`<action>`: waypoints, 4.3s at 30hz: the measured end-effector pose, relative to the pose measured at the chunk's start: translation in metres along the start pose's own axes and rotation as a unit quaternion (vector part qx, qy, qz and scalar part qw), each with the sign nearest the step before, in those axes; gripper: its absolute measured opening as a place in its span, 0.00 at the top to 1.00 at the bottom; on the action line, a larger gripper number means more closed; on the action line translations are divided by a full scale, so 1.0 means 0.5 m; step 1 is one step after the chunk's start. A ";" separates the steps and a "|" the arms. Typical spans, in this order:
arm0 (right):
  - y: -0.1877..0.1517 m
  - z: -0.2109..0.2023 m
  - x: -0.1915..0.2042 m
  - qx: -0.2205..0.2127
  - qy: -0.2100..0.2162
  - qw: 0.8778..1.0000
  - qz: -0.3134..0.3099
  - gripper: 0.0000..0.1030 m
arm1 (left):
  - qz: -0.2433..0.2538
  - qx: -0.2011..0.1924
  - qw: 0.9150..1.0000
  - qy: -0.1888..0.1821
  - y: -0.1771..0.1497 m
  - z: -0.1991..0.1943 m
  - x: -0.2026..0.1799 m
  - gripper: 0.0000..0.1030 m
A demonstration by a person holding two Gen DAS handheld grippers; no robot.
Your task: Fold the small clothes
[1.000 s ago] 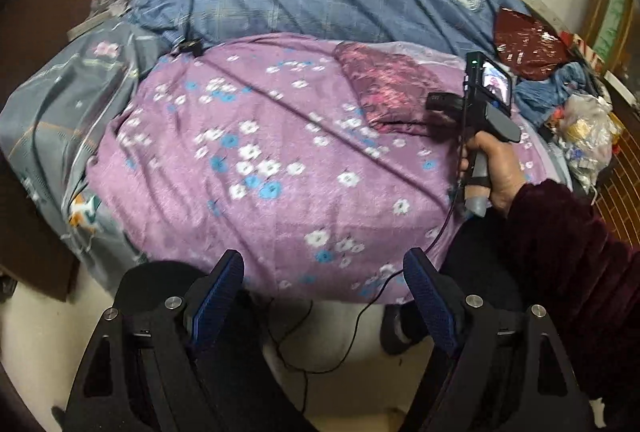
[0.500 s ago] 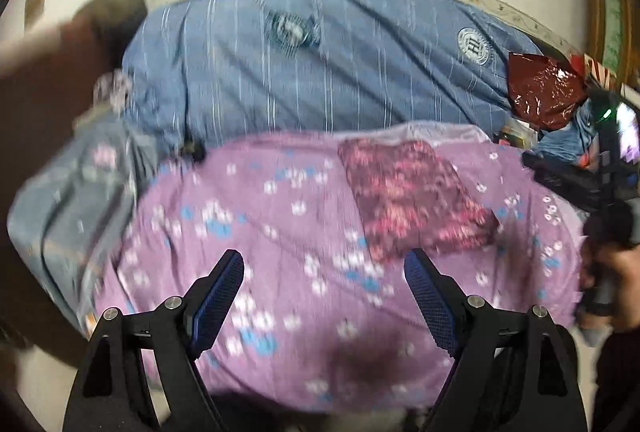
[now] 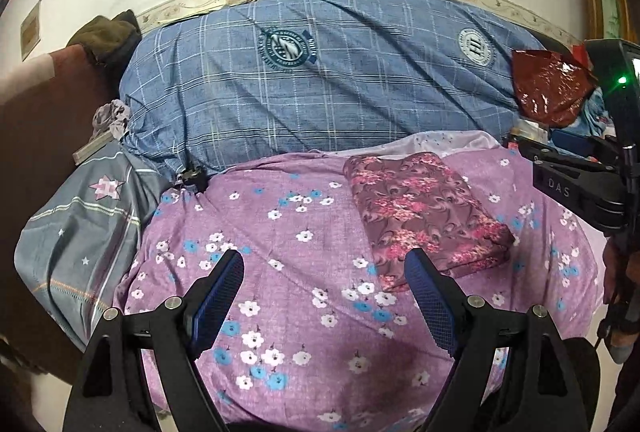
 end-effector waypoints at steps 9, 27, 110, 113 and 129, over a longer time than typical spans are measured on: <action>0.031 0.001 0.046 -0.014 0.014 1.000 -0.017 0.52 | -0.012 0.003 1.000 0.016 0.013 0.037 0.039 0.19; -0.085 0.268 0.010 0.108 0.076 0.986 0.106 0.87 | -0.048 0.053 0.997 -0.013 0.025 0.410 -0.044 0.19; -0.149 0.450 0.022 0.195 0.114 0.956 0.187 0.74 | -0.014 0.112 0.993 -0.021 -0.072 0.704 -0.038 0.19; -0.139 0.520 0.034 0.228 0.141 0.941 0.207 0.71 | -0.022 0.123 0.992 -0.027 -0.082 0.712 -0.031 0.19; -0.123 0.649 0.258 0.261 0.210 0.926 0.172 0.64 | -0.015 0.145 0.989 -0.037 -0.097 0.716 -0.006 0.19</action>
Point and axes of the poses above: each gripper's, at about its wrist camera, not at the fingertips, and z roughly the way its jaws point, x to its left, y to its top, the point moved 6 cm from there along z, roughly the way its jaws point, and after that the axes turned 12 degrees about -x, right-handed, at the moved point
